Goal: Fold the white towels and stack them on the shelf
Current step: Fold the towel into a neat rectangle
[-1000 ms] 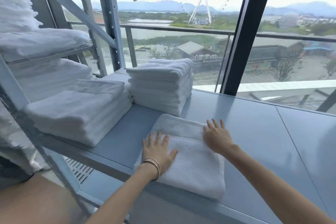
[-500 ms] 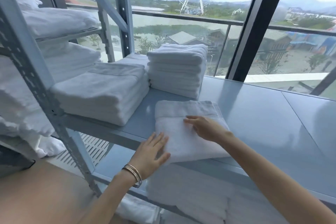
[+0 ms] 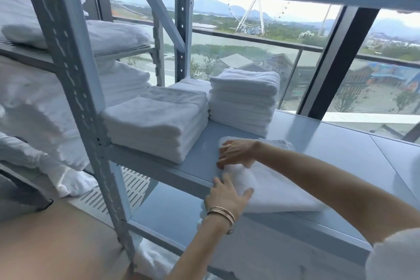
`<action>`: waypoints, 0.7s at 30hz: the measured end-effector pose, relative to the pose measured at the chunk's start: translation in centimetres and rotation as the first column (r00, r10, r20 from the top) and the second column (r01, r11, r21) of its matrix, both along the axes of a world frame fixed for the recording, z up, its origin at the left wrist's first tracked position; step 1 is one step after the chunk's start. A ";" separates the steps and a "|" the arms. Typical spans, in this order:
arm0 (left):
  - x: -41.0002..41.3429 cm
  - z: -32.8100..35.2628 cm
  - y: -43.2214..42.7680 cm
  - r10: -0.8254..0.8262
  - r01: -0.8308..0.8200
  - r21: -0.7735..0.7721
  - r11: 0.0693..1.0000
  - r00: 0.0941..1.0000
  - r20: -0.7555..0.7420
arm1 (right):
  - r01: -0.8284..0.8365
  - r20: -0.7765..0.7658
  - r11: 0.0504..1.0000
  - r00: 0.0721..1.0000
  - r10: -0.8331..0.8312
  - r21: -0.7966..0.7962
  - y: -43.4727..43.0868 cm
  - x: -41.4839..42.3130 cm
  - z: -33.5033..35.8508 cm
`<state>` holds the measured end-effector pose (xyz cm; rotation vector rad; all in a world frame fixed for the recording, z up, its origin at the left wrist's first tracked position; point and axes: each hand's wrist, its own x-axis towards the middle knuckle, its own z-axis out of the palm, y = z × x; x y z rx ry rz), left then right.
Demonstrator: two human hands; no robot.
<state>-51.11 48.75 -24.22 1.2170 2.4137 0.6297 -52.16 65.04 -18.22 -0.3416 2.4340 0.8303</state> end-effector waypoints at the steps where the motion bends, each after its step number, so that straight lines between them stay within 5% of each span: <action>1: 0.3 0.1 0.3 0.004 -0.005 -0.026 1.000 0.999 -0.039 | 0.014 0.005 1.000 1.000 -0.014 -0.009 0.2 -0.1 0.5; 4: 0.3 0.9 1.0 0.003 -0.003 -0.005 1.000 0.995 -0.100 | 0.101 -0.071 0.992 0.992 -0.106 -0.077 1.2 0.4 2.9; 7: -1.8 3.7 1.3 0.094 -0.073 0.182 0.981 0.990 -0.106 | 0.121 -0.348 0.954 0.912 -0.216 -0.275 3.1 2.7 5.2; 11: -4.6 10.5 3.1 0.159 -0.005 0.664 0.748 0.972 -0.171 | -0.057 -0.808 0.882 0.432 -0.400 -0.468 7.0 6.9 7.4; 13: -3.6 13.2 4.5 0.066 0.277 0.770 0.574 0.922 -0.381 | -0.166 -0.836 0.823 0.194 -0.513 -0.544 7.7 9.2 7.8; 15: -0.8 13.9 5.3 0.033 0.503 0.714 0.487 0.806 -0.590 | -0.279 -0.791 0.753 0.041 -0.610 -0.596 7.2 11.9 7.0; 18: 4.5 9.9 6.1 -0.025 0.670 0.582 0.460 0.665 -0.746 | -0.245 -0.693 0.664 0.045 -0.720 -0.706 6.3 16.7 3.0; 21: 8.8 3.2 6.0 -0.176 0.683 0.490 0.542 0.662 -0.729 | -0.098 -0.599 0.592 0.179 -0.780 -0.800 6.0 21.0 -1.9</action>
